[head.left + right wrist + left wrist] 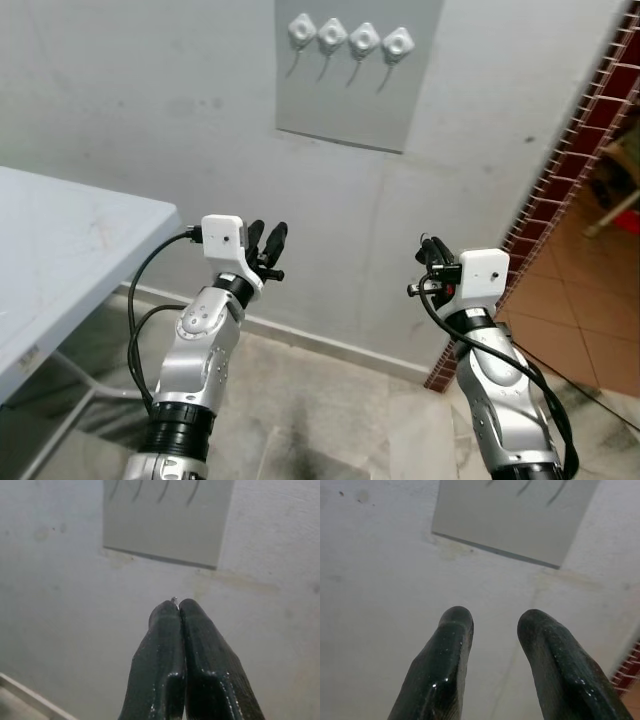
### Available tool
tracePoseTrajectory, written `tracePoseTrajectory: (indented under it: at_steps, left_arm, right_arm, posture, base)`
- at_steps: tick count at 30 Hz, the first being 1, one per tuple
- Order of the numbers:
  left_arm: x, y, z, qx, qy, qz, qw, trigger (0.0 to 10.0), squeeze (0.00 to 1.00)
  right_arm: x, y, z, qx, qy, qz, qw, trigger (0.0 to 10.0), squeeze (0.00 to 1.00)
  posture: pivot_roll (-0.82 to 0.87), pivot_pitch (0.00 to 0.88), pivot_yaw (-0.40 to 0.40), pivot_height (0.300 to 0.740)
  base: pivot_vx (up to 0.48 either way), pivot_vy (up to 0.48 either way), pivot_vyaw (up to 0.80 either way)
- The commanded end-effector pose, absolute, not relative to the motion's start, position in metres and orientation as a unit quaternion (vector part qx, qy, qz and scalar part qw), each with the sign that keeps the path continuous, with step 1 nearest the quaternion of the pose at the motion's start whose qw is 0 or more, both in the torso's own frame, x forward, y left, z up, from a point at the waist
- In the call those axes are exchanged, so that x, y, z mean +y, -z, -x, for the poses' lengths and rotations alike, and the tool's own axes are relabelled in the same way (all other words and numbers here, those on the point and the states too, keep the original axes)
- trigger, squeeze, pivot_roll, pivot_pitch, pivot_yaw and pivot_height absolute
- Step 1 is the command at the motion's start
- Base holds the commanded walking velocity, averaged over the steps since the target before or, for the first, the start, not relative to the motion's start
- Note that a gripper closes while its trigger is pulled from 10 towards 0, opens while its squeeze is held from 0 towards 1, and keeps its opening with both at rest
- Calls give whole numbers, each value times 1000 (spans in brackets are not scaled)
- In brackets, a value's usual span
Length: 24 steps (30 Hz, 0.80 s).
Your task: Hang keys on a hook
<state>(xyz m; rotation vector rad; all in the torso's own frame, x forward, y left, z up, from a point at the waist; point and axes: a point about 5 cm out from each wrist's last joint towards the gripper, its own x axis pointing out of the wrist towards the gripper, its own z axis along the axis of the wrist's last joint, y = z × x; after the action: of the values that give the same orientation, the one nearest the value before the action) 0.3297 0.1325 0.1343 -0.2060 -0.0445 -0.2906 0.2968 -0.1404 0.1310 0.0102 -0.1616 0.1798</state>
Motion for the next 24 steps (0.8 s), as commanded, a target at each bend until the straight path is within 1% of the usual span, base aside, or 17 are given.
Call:
tracePoseTrajectory:
  at_steps: [1, 14, 24]
  left_arm:
    - [123, -141, -330, -32, 159, 109, 981, 10000, 0]
    - [124, -141, -331, -30, 155, 118, 980, 10000, 0]
    - [124, -141, -332, -28, 152, 124, 980, 10000, 0]
  right_arm:
    - [-149, -136, -296, -90, -78, 0, 993, 10000, 0]
    - [-148, -136, -296, -90, -82, 0, 993, 10000, 0]
    - [-148, -136, -297, -89, -84, 0, 992, 10000, 0]
  posture:
    - [126, 0, -66, 740]
    - [124, 0, -66, 740]
    - [123, 0, -67, 740]
  base:
    - [428, 0, 0]
    - [411, 0, 0]
    - [319, 357, 0]
